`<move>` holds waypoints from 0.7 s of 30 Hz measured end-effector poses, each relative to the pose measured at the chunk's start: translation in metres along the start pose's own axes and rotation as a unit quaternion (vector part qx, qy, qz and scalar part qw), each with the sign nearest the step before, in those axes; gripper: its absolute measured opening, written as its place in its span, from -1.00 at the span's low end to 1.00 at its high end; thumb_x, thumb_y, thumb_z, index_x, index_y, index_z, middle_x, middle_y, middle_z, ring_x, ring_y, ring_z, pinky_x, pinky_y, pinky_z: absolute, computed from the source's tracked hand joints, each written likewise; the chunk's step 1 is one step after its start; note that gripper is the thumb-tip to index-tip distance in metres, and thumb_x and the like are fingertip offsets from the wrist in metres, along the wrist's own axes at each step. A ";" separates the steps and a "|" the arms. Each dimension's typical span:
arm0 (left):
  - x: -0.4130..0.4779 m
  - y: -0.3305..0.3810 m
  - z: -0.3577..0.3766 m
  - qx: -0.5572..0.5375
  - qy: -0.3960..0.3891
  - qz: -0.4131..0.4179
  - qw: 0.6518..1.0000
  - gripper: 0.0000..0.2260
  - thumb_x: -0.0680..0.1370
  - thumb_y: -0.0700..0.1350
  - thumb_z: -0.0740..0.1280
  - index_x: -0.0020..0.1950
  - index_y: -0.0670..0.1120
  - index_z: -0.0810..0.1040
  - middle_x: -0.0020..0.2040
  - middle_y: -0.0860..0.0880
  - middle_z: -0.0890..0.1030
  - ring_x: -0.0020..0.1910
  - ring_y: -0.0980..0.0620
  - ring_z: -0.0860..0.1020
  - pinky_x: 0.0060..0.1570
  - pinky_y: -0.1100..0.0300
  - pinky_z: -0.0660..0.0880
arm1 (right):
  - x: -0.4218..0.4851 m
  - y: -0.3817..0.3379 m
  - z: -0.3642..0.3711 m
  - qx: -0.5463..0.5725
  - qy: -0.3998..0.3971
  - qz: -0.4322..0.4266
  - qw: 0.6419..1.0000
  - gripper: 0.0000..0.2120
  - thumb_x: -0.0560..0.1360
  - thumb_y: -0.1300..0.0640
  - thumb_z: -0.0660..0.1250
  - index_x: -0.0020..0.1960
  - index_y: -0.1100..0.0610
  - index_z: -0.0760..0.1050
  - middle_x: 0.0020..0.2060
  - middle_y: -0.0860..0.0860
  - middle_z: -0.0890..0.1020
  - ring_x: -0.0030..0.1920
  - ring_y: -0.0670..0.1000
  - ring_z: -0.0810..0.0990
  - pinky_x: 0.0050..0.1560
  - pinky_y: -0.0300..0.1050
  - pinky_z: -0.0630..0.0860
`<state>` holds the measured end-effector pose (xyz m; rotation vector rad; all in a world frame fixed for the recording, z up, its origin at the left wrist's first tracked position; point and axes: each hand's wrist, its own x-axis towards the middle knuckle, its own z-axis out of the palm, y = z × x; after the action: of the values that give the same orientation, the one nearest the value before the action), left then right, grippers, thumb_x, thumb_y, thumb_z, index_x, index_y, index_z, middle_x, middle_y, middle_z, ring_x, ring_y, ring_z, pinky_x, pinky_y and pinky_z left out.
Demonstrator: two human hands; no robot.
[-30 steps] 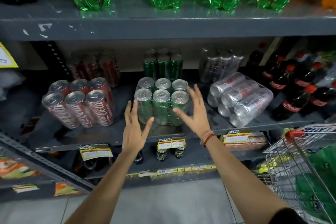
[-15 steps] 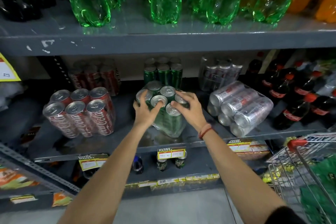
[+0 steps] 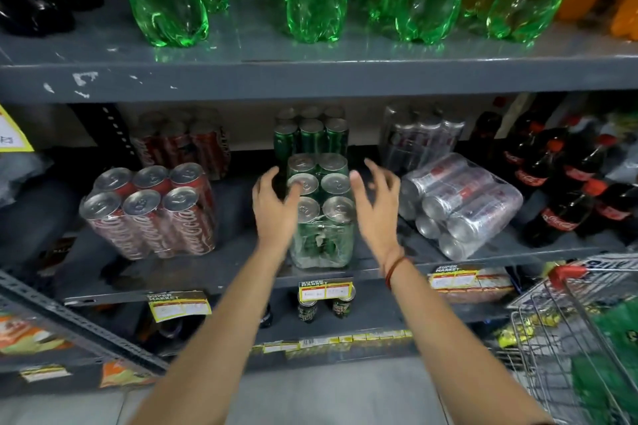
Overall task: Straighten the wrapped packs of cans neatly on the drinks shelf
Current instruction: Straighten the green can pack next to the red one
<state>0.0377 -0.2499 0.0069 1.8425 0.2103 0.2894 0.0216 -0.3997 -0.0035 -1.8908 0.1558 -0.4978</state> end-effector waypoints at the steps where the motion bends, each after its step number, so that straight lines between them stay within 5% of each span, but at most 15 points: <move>1: -0.029 0.003 0.009 -0.013 0.044 0.010 0.999 -0.46 0.49 0.00 0.35 0.43 -0.05 0.29 0.50 -0.18 0.18 0.48 -0.13 0.20 0.39 0.07 0.19 | 0.020 -0.002 0.000 -0.006 -0.035 0.005 0.999 -0.48 0.48 -0.24 0.24 0.36 -0.02 0.39 0.33 0.09 0.30 0.36 0.11 0.36 0.40 -0.01 0.28; 6: -0.099 0.002 0.065 0.086 0.032 -0.025 0.995 -0.02 0.32 0.27 0.42 0.53 0.00 -0.07 0.54 -0.19 -0.24 0.52 -0.23 -0.16 0.44 -0.18 -0.03 | 0.082 -0.017 0.013 -0.088 -0.319 0.054 0.942 -0.43 0.47 -0.10 0.35 0.42 0.01 0.34 0.41 0.04 0.36 0.44 0.02 0.28 0.28 -0.23 0.19; 8: -0.089 -0.003 0.072 0.098 0.039 -0.041 0.994 0.04 0.27 0.22 0.48 0.53 0.02 -0.10 0.53 -0.21 -0.28 0.51 -0.28 -0.19 0.42 -0.23 -0.04 | 0.085 -0.014 0.017 -0.098 -0.352 0.060 0.929 -0.42 0.46 -0.02 0.38 0.43 0.04 0.31 0.38 0.01 0.42 0.38 -0.04 0.34 0.24 -0.30 0.22; 15: -0.060 -0.017 0.058 0.085 0.034 -0.004 0.996 0.02 0.19 0.03 0.59 0.49 0.01 0.05 0.53 -0.24 -0.17 0.51 -0.29 -0.11 0.41 -0.22 0.05 | 0.072 0.012 0.019 -0.048 -0.206 0.073 0.975 -0.43 0.39 -0.11 0.43 0.36 -0.02 0.43 0.33 0.09 0.44 0.35 0.04 0.37 0.37 -0.16 0.23; 18: -0.029 -0.031 0.029 0.076 -0.065 0.043 0.994 -0.02 0.16 -0.02 0.61 0.44 0.04 0.12 0.53 -0.24 -0.14 0.52 -0.21 -0.07 0.46 -0.07 0.07 | 0.054 0.015 0.007 -0.035 -0.130 0.074 0.988 -0.46 0.43 -0.09 0.40 0.37 -0.02 0.42 0.27 0.13 0.35 0.29 0.08 0.38 0.30 -0.21 0.21; 21: 0.010 -0.034 -0.003 0.107 -0.173 0.062 0.977 -0.05 0.13 -0.01 0.63 0.40 0.10 0.19 0.49 -0.15 0.11 0.47 -0.11 0.18 0.43 0.06 0.18 | 0.032 0.012 0.004 -0.096 -0.069 0.057 0.991 -0.41 0.43 -0.20 0.35 0.39 -0.01 0.38 0.20 0.13 0.35 0.23 0.16 0.44 0.27 -0.11 0.30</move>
<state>0.0467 -0.2345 -0.0236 2.0893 -0.1205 0.0292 0.0537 -0.4111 -0.0073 -2.0833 0.2253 -0.2819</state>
